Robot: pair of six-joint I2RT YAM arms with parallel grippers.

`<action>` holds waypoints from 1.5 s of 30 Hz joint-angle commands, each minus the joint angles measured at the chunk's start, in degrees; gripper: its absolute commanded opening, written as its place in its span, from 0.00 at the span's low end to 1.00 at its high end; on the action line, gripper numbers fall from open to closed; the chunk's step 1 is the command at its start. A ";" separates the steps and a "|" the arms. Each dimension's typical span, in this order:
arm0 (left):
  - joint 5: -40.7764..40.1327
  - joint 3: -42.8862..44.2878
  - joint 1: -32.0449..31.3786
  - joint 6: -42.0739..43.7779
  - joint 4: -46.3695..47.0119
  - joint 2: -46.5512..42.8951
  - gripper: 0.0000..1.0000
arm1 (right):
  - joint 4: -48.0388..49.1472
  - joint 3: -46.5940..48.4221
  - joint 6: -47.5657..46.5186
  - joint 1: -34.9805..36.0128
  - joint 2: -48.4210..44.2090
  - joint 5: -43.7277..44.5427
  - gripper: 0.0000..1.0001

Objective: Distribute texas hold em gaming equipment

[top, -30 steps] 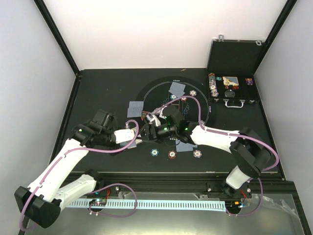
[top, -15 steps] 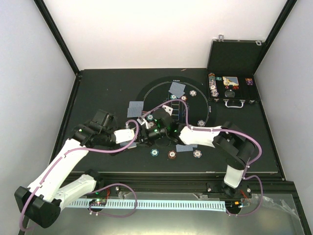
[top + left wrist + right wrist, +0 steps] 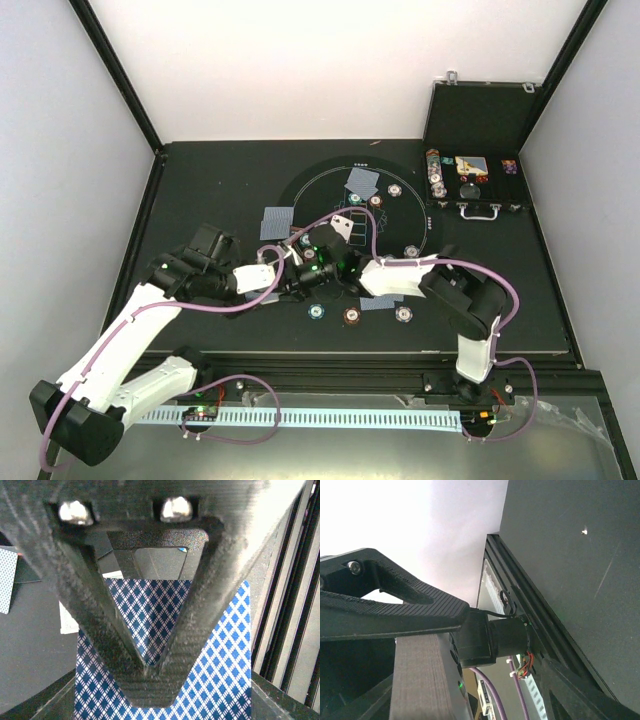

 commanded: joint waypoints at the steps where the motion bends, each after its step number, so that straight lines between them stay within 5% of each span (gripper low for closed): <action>1: 1.89 1.97 0.36 0.25 0.61 -1.00 0.07 | 1.11 -3.26 0.49 -2.04 0.60 0.32 0.64; 10: 1.64 1.45 0.34 0.31 0.86 -1.14 0.07 | 1.33 -8.26 -0.76 -4.72 -4.08 0.50 0.50; 25: 1.24 0.67 0.34 0.24 1.24 -1.49 0.06 | -6.07 -8.97 -6.02 -6.95 -10.41 0.04 0.06; 39: 0.68 0.57 0.37 0.40 1.11 -1.33 0.06 | -26.10 -3.15 -19.82 -15.99 -14.51 -2.50 0.01; 43: 0.75 0.56 0.34 0.27 1.11 -1.14 0.06 | -48.23 8.47 -37.79 -21.54 -13.03 8.95 0.02; 45: 0.95 0.57 0.34 0.18 1.11 -1.13 0.06 | -59.99 17.65 -47.01 -21.74 -10.14 29.67 0.03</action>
